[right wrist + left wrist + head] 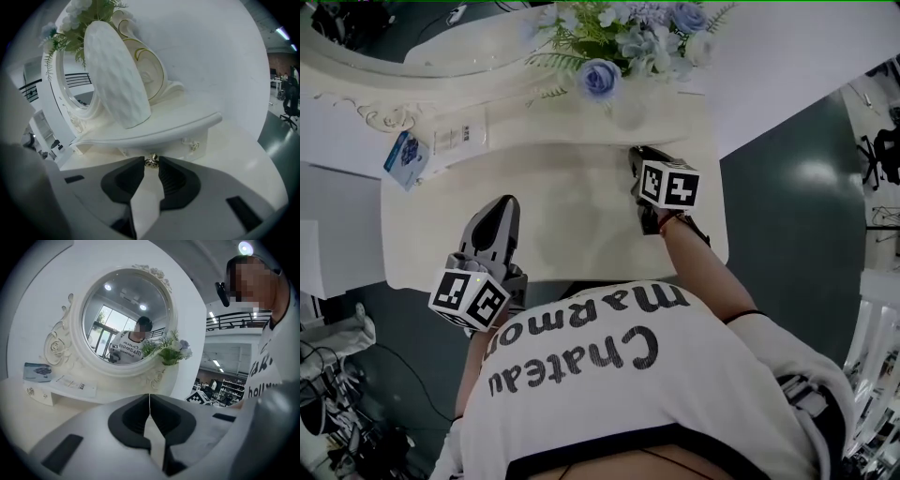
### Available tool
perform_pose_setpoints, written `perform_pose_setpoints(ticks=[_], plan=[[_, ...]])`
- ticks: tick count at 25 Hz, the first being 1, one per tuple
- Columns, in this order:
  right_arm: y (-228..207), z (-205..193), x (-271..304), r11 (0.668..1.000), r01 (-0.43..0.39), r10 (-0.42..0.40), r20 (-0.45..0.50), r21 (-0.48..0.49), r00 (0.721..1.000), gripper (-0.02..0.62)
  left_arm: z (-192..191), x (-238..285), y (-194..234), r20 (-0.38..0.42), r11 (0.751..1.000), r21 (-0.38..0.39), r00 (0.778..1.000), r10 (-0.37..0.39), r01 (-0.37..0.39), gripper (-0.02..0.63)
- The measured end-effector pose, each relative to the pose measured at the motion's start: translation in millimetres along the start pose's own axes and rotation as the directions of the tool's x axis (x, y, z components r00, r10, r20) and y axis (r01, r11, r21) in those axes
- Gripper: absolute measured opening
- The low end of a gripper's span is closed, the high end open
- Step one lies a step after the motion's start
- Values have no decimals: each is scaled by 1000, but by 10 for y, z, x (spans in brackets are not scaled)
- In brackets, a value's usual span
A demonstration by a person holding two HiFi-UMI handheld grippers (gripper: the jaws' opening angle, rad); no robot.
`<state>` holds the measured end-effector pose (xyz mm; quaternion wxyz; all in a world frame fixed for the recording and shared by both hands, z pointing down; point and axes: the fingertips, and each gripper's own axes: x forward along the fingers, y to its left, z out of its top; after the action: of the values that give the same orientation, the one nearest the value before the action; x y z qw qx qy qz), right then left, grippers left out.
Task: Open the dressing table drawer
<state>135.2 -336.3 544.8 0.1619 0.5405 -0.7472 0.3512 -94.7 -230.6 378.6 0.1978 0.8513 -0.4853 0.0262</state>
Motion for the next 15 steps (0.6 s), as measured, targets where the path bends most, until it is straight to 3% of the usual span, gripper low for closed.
perform_pose_setpoints(ticks=[5, 15], plan=[[4, 3, 1, 999, -15, 14, 24, 46, 1000, 106, -2, -138, -64, 26, 1000, -4, 999, 29, -29, 23], [2, -90, -49, 999, -27, 27, 19, 17, 999, 104, -116, -357, -115, 44, 996, -21, 995, 84, -83, 23]])
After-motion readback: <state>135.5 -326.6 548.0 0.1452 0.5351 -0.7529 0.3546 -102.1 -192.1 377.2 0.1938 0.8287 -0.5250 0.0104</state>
